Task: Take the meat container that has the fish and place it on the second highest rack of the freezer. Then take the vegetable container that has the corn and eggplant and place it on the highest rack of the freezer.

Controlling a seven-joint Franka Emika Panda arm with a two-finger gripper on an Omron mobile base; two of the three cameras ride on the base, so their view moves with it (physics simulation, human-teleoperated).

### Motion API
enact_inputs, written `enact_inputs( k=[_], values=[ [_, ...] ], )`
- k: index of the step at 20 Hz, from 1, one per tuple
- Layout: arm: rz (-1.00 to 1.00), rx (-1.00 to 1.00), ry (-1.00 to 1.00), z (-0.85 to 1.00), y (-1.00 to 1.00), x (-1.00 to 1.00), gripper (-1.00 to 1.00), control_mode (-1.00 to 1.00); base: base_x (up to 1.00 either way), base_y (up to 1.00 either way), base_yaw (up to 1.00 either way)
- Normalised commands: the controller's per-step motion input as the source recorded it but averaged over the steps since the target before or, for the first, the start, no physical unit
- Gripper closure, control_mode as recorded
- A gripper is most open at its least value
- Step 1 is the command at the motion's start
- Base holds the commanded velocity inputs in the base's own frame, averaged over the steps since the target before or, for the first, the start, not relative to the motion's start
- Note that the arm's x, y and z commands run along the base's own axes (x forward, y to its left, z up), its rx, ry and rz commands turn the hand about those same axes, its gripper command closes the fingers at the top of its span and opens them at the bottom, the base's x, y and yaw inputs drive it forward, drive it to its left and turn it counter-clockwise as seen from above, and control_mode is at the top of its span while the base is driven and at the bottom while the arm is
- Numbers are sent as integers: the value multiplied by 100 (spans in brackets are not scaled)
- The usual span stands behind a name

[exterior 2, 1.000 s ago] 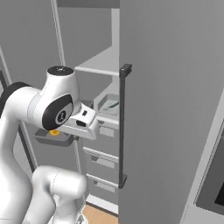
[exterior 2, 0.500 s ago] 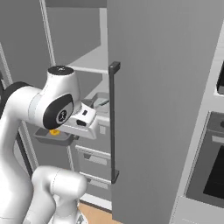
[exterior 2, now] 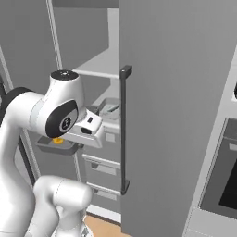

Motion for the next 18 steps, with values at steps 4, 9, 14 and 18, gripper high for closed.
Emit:
enact_inputs(
  k=[4, 9, 14, 18],
  values=[
    [0, 0, 0, 0, 0, 0, 100, 100, 99, -2, 20],
    [0, 0, 0, 0, 0, 0, 100, 100, 3, -20, 19],
    [0, 0, 0, 0, 0, 0, 100, 100, -14, 0, 8],
    [0, 0, 0, 0, 0, 0, 100, 100, -34, -21, 0]
  ],
)
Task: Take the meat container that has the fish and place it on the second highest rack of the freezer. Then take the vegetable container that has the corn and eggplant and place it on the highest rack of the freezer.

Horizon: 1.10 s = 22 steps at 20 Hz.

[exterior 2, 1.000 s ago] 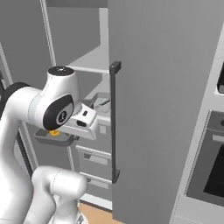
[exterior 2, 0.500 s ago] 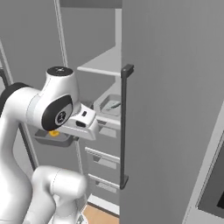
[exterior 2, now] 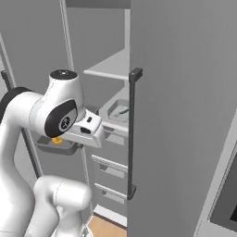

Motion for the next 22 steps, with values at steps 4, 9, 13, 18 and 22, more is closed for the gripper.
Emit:
enact_inputs(
  k=[4, 9, 13, 18, 22],
  values=[
    [0, 0, 0, 0, 0, 0, 100, 100, -32, -57, 0],
    [0, 0, 0, 0, 0, 0, 100, 100, 34, -21, -2],
    [0, 0, 0, 0, 0, 0, 100, 100, 63, 44, 0],
    [0, 0, 0, 0, 0, 0, 100, 100, 42, 6, 4],
    [0, 0, 0, 0, 0, 0, 100, 100, 16, -1, 7]
  ],
)
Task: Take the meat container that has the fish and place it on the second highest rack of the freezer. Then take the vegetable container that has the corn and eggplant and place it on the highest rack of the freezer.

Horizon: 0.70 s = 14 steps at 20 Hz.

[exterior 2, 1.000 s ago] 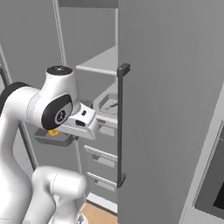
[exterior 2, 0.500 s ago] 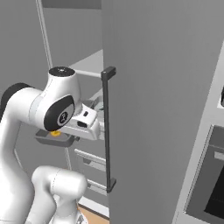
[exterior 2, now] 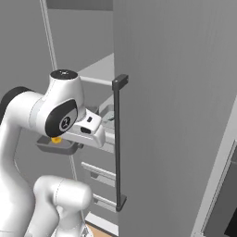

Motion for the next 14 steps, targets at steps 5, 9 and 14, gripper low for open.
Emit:
enact_inputs(
  k=[5, 9, 14],
  values=[
    [0, 0, 0, 0, 0, 0, 100, 100, 0, 0, 0],
    [0, 0, 0, 0, 0, 0, 100, 100, 0, 0, 0],
    [0, 0, -20, 38, 0, -12, 100, -100, 0, 0, 0]
  ],
)
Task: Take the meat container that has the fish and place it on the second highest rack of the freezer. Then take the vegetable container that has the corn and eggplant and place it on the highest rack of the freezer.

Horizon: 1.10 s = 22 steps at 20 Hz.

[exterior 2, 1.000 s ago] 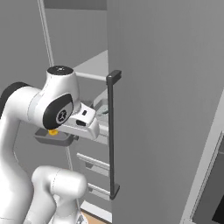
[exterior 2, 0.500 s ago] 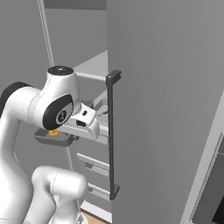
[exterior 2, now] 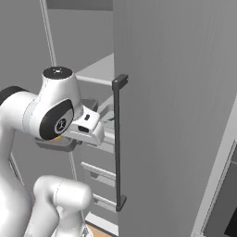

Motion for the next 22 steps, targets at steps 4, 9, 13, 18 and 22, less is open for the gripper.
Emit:
enact_inputs(
  k=[4, 9, 13, 18, 22],
  values=[
    [0, 0, -44, 78, 0, -15, 100, -100, 0, 0, 0],
    [-14, -2, -18, 31, 27, 44, 100, -100, 0, 0, 0],
    [-14, -1, 2, 29, 12, 93, 100, -100, 0, 0, 0],
    [-11, 3, 1, 6, -17, 100, 100, -100, 0, 0, 0],
    [-10, 6, 0, 0, -24, 96, 100, -100, 0, 0, 0]
  ],
)
